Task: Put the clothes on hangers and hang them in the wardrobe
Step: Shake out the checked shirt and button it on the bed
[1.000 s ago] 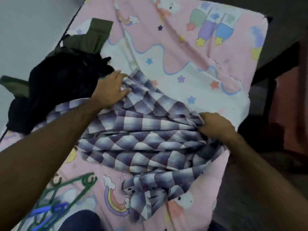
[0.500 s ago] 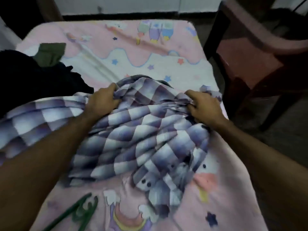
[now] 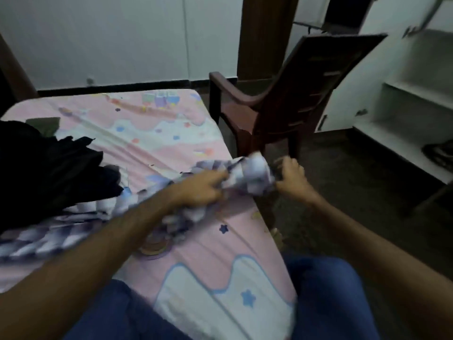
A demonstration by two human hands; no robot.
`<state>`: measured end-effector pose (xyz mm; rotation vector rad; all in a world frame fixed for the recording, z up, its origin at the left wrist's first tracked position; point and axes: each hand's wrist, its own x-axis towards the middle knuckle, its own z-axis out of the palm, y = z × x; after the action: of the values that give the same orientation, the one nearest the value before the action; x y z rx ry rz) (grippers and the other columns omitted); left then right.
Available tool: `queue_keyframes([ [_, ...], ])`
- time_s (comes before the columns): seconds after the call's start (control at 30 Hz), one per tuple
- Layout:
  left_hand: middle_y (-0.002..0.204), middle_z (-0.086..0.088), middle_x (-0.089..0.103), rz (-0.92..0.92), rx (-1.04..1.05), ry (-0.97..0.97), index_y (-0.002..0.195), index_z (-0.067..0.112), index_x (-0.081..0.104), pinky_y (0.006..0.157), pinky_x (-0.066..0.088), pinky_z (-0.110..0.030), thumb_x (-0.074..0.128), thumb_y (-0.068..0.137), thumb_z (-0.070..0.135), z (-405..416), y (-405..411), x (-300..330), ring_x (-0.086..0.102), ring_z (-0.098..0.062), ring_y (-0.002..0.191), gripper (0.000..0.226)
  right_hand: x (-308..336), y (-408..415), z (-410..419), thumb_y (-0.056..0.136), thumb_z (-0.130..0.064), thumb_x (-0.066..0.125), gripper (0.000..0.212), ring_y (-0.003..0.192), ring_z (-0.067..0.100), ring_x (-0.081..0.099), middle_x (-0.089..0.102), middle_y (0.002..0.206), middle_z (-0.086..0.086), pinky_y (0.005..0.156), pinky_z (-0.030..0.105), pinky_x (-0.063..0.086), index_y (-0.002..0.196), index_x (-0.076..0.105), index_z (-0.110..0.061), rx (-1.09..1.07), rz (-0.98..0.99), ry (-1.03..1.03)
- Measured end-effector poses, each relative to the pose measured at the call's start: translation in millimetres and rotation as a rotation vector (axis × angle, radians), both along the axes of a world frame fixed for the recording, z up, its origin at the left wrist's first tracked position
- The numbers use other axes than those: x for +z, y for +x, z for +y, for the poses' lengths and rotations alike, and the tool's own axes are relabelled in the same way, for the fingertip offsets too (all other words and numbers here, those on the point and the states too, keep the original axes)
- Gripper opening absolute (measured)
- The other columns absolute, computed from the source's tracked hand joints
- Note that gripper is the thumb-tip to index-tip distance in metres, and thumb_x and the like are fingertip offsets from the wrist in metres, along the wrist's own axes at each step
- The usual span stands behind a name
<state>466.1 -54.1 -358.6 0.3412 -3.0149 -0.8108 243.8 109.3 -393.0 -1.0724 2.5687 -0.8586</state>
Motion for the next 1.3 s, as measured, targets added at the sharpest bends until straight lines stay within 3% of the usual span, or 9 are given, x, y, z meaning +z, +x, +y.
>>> queue_keyframes([
  [0.1, 0.104, -0.011, 0.072, -0.632, -0.334, 0.024, 0.113, 0.007, 0.067, 0.084, 0.050, -0.035, 0.063, 0.096, 0.032, 32.7, -0.9, -39.3, 0.066, -0.028, 0.093, 0.031, -35.7, 32.0, 38.5, 0.086, -0.011, 0.060, 0.007, 0.063, 0.019, 0.049, 0.056, 0.075, 0.007, 0.062, 0.035, 0.041, 0.086, 0.052, -0.012, 0.036, -0.567, 0.033],
  [0.13, 0.104, -0.009, 0.073, -0.691, -0.348, 0.035, 0.114, 0.010, 0.069, 0.082, 0.051, -0.032, 0.063, 0.097, 0.031, 36.5, -0.7, -48.3, 0.067, -0.024, 0.092, 0.028, -47.0, 45.9, 44.6, 0.092, -0.017, 0.060, 0.015, 0.057, 0.019, 0.044, 0.053, 0.070, 0.009, 0.055, 0.032, 0.037, 0.082, 0.051, -0.012, 0.029, -0.743, 0.045],
  [0.23, 0.096, 0.005, 0.068, -0.342, -0.288, -0.084, 0.107, 0.019, 0.067, 0.074, 0.045, -0.029, 0.057, 0.099, 0.026, 21.0, -0.2, -51.9, 0.059, -0.010, 0.082, 0.015, -77.2, 63.7, 39.7, 0.098, -0.047, 0.061, 0.042, 0.062, 0.022, 0.065, 0.065, 0.080, 0.013, 0.049, 0.030, 0.051, 0.094, 0.056, -0.005, 0.018, -0.713, 0.064],
  [0.43, 0.111, 0.006, 0.059, 0.066, -0.131, -0.318, 0.116, 0.023, 0.058, 0.077, 0.049, -0.039, 0.057, 0.096, 0.023, -34.0, -14.0, -43.7, 0.051, -0.008, 0.083, 0.020, -98.6, 67.8, 39.7, 0.072, -0.034, 0.080, 0.052, 0.104, 0.029, 0.049, 0.047, 0.113, 0.006, 0.085, 0.045, 0.048, 0.108, 0.046, -0.017, -0.214, 0.066, -0.032],
  [0.53, 0.122, -0.004, 0.054, 0.042, -0.185, -0.411, 0.124, 0.017, 0.054, 0.081, 0.048, -0.045, 0.056, 0.093, 0.023, -27.8, -37.8, -54.5, 0.055, -0.024, 0.102, 0.032, -113.5, 58.6, 56.1, 0.063, -0.054, 0.081, 0.068, 0.108, 0.034, 0.061, 0.064, 0.115, 0.012, 0.088, 0.044, 0.053, 0.109, 0.056, -0.009, -0.177, -0.308, 0.112],
  [0.7, 0.156, 0.002, 0.038, 0.106, -0.425, -0.609, 0.147, 0.026, 0.036, 0.097, 0.041, -0.044, 0.045, 0.091, 0.039, 25.4, -84.8, -61.5, 0.041, -0.020, 0.137, 0.059, -88.8, 53.5, 71.0, 0.092, -0.004, 0.070, 0.019, 0.091, 0.010, 0.065, 0.072, 0.099, -0.002, 0.079, 0.030, 0.049, 0.105, 0.066, -0.018, -0.068, -0.502, -0.355],
  [0.93, 0.121, 0.003, 0.061, 0.109, -0.405, -0.268, 0.127, 0.023, 0.051, 0.090, 0.047, -0.041, 0.050, 0.090, 0.022, 66.6, -162.2, 52.9, 0.060, -0.020, 0.110, 0.037, 26.6, 9.9, 69.6, 0.105, -0.013, 0.049, 0.024, 0.099, 0.024, 0.069, 0.071, 0.112, 0.014, 0.090, 0.037, 0.057, 0.125, 0.062, -0.008, -0.013, -0.967, -0.859],
  [1.1, 0.110, -0.003, 0.052, 0.530, -0.183, -0.518, 0.113, 0.019, 0.047, 0.064, 0.045, -0.043, 0.051, 0.092, 0.013, 82.8, -196.3, 168.8, 0.063, -0.033, 0.085, 0.023, 146.2, -45.9, 80.1, 0.096, -0.014, 0.066, 0.038, 0.112, 0.041, 0.059, 0.060, 0.129, 0.033, 0.110, 0.058, 0.042, 0.127, 0.059, 0.005, 0.041, -0.824, -1.057],
  [1.3, 0.111, -0.016, 0.058, 0.907, 0.175, -0.464, 0.109, 0.012, 0.048, 0.071, 0.046, -0.049, 0.036, 0.095, 0.011, 89.6, -225.5, 298.6, 0.062, -0.048, 0.091, 0.018, 202.5, -88.2, 118.6, 0.072, -0.016, 0.075, 0.035, 0.097, 0.022, 0.070, 0.075, 0.100, 0.004, 0.086, 0.046, 0.059, 0.106, 0.068, -0.014, -0.027, -0.035, -0.607],
])
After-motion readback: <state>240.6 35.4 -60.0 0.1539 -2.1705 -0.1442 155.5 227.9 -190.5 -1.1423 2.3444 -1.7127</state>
